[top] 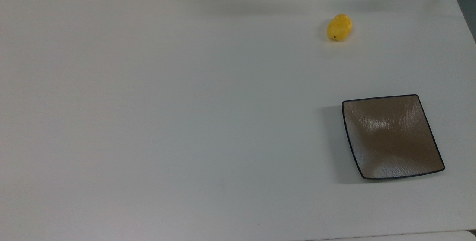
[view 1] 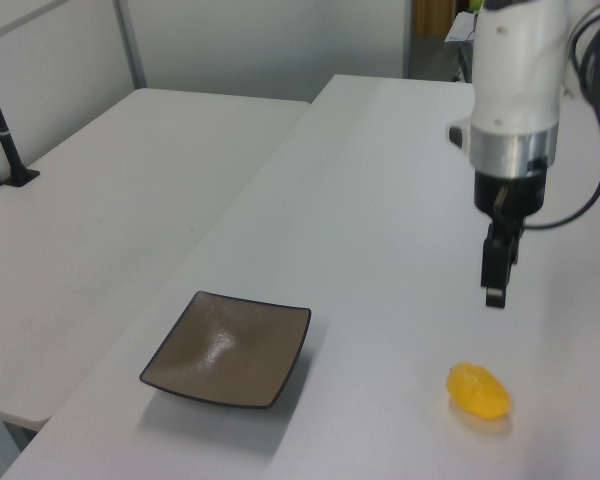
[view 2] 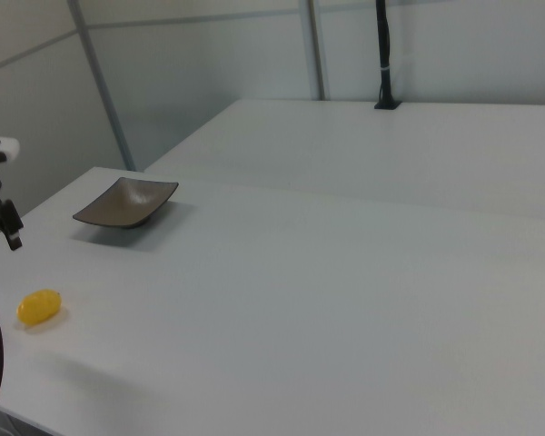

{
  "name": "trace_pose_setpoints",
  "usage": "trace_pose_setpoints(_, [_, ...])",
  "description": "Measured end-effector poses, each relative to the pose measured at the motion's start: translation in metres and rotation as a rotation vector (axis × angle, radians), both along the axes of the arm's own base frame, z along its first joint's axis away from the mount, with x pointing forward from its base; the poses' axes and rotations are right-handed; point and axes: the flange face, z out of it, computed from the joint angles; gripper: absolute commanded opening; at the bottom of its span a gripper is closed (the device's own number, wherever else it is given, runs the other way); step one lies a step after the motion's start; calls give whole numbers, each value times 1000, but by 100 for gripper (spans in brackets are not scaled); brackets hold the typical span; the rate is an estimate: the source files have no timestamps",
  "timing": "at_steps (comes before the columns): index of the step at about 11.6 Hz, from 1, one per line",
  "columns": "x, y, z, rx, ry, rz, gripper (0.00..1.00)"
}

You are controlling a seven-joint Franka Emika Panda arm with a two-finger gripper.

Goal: Put potatoes on a ceramic plate
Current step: 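Lower the gripper over the yellow potato and close on it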

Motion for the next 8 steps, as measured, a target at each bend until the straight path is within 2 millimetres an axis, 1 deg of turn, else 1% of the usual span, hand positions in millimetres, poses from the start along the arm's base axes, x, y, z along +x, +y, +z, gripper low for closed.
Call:
trace_pose_setpoints(1, [-1, 3, -29, 6, -1, -6, 100])
trace_pose_setpoints(2, [-2, 5, -41, 6, 1, -11, 100])
trace_pose_setpoints(3, [-1, 8, -58, 18, -5, -29, 100])
trace_pose_setpoints(5, [4, 12, -87, 31, -5, -50, 100])
trace_pose_setpoints(6, [6, 15, -105, 31, 4, -56, 100])
trace_pose_setpoints(8, [11, 18, -130, 25, 21, -59, 100])
